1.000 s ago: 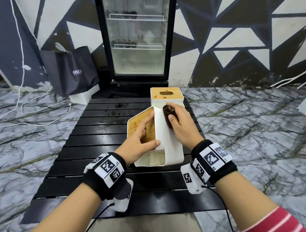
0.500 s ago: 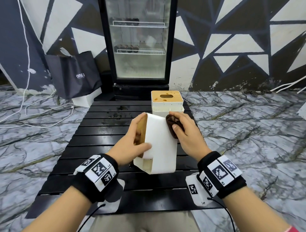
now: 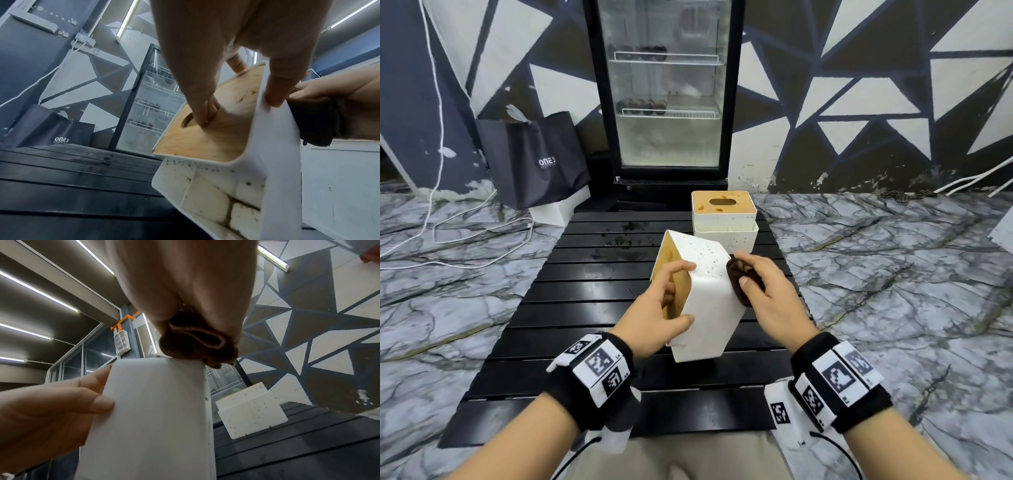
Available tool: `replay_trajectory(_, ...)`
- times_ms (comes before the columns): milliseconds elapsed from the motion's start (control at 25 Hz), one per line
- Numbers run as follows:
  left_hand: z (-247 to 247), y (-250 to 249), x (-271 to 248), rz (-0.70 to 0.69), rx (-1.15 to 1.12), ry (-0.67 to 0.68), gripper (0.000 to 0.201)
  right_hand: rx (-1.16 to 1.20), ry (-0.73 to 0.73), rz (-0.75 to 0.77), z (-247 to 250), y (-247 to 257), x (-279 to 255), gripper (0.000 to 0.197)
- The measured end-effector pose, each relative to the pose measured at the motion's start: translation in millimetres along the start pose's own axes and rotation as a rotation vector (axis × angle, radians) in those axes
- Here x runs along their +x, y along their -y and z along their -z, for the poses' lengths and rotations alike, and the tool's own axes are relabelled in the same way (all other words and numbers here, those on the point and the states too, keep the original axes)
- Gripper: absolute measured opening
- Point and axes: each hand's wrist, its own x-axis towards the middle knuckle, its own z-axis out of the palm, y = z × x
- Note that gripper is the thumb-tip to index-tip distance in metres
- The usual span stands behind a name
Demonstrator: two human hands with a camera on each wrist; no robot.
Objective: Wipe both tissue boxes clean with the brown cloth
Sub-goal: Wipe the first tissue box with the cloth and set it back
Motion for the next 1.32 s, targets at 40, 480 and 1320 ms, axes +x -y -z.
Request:
replay_trajectory(40,-2.7,2.6,-1.1,0.005,0.006,0.001,0.064,-0.004,0.009,-0.013,-1.4,-2.4,-2.6,0.04)
replay_trajectory(480,-0.5,-4.6,22.7,0.113,-0.279,-0.041,0.091,-0.078,0.037,-0.023,-6.6,-14.2,-8.6,0.04)
replay_trajectory(1320,0.7,-4.1,17.6,0.063,-0.153,-0.002,0.101,-0.123,-0.049,0.069,-24.1,-4.4,-20.6,0.038)
